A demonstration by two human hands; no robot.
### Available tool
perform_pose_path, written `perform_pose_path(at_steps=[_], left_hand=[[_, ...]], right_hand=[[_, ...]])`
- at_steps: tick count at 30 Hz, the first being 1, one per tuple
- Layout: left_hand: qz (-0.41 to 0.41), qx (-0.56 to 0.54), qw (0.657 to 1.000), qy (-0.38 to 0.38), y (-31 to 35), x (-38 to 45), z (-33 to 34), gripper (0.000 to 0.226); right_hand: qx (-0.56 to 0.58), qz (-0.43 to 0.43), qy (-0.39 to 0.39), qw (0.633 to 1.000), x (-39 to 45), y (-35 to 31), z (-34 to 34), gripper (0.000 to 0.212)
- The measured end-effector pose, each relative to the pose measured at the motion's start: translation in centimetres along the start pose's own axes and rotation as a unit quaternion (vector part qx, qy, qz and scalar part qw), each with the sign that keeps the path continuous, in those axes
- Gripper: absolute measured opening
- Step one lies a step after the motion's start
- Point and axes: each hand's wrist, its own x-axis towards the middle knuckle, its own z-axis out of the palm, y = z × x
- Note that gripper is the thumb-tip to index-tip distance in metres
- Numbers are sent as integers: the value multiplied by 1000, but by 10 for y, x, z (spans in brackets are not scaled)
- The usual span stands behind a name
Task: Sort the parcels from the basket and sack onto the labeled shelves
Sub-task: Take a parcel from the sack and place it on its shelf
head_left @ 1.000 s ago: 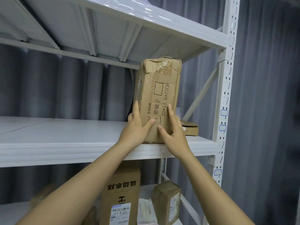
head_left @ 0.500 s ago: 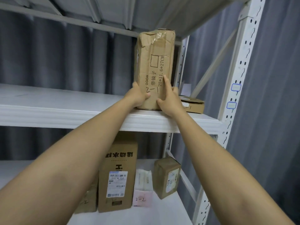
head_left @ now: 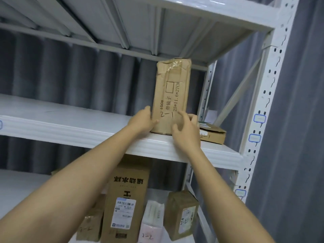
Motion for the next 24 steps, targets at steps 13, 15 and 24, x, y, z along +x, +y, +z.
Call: perform_pose_path(at_steps=[13,15,24], left_hand=[[-31,-82,975,202,-117,-192,-41,18],[-97,-87,974,187,-155,-229,-52,16],[-403,-88,883,225,-324,-452,-138,21]], right_hand=[[253,-163,-161,940,-132,-88,116,22],[274,-154,-218,924,-162,-111,146,21],[320,-109,-452,826,-347,-241,270,21]])
